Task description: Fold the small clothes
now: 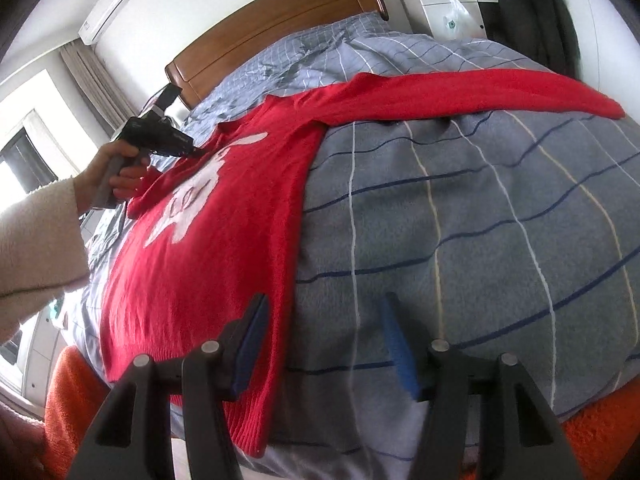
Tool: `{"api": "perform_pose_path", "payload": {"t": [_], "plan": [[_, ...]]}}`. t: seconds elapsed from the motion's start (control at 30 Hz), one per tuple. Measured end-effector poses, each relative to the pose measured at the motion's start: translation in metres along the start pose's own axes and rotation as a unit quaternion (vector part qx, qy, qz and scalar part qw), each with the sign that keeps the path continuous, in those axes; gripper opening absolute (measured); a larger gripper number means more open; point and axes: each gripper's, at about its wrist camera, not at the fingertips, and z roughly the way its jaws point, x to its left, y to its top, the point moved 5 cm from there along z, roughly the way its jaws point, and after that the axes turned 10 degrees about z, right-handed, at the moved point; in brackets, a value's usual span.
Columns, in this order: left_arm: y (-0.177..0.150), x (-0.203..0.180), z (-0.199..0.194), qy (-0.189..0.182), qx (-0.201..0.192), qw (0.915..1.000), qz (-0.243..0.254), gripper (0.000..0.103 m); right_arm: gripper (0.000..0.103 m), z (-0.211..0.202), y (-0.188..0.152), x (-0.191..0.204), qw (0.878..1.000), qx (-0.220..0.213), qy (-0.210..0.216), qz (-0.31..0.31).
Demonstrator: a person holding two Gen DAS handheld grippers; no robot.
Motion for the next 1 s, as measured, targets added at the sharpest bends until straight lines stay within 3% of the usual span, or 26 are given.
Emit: {"api": "perform_pose_path", "payload": {"t": [0.07,0.13,0.23,0.3,0.33,0.4,0.5,0.57,0.63,0.73,0.87,0.97,1.0], "plan": [[-0.014,0.043,-0.041,0.001,-0.045,0.9959,-0.079,0.007,0.057,-0.001,0.000,0.001,1.000,-0.001,0.001,-0.001],[-0.042,0.093,-0.079,0.018,-0.076,0.9840,-0.160,0.007,0.057,-0.002,-0.001,0.000,1.000,-0.003,0.003,-0.001],[-0.115,0.180,-0.125,0.084,-0.096,0.9504,-0.284,0.007,0.057,-0.003,-0.001,0.001,1.000,-0.005,0.005,-0.001],[-0.166,0.220,-0.136,0.140,-0.080,0.9260,-0.341,0.008,0.057,-0.003,-0.001,0.002,1.000,-0.005,0.005,-0.004],[-0.202,0.241,-0.137,0.172,-0.063,0.9084,-0.376,0.008,0.057,-0.002,-0.001,0.003,1.000,-0.005,0.005,-0.007],[-0.258,0.265,-0.127,0.192,-0.029,0.8875,-0.418,0.017,0.057,-0.002,-0.002,0.004,1.000,-0.005,0.003,-0.013],[-0.318,0.277,-0.110,0.204,0.013,0.8683,-0.452,0.042,0.057,-0.001,-0.005,0.007,1.000,-0.004,-0.003,-0.023],[-0.355,0.283,-0.110,0.199,0.015,0.8535,-0.481,0.053,0.057,-0.001,-0.006,0.009,1.000,-0.004,-0.008,-0.029],[-0.377,0.289,-0.111,0.183,0.001,0.8405,-0.510,0.057,0.057,0.000,-0.007,0.010,0.999,-0.005,-0.014,-0.035],[-0.384,0.296,-0.110,0.156,-0.019,0.8370,-0.524,0.063,0.057,0.001,-0.009,0.012,0.999,-0.006,-0.025,-0.044],[-0.368,0.301,-0.096,0.120,-0.042,0.8521,-0.508,0.084,0.057,0.005,-0.010,0.016,0.997,-0.007,-0.042,-0.058],[-0.350,0.298,-0.077,0.097,-0.031,0.8708,-0.481,0.083,0.057,0.007,-0.012,0.018,0.996,-0.008,-0.055,-0.069],[-0.342,0.293,-0.067,0.096,-0.016,0.8794,-0.466,0.062,0.057,0.007,-0.013,0.019,0.996,-0.009,-0.057,-0.072]]}}
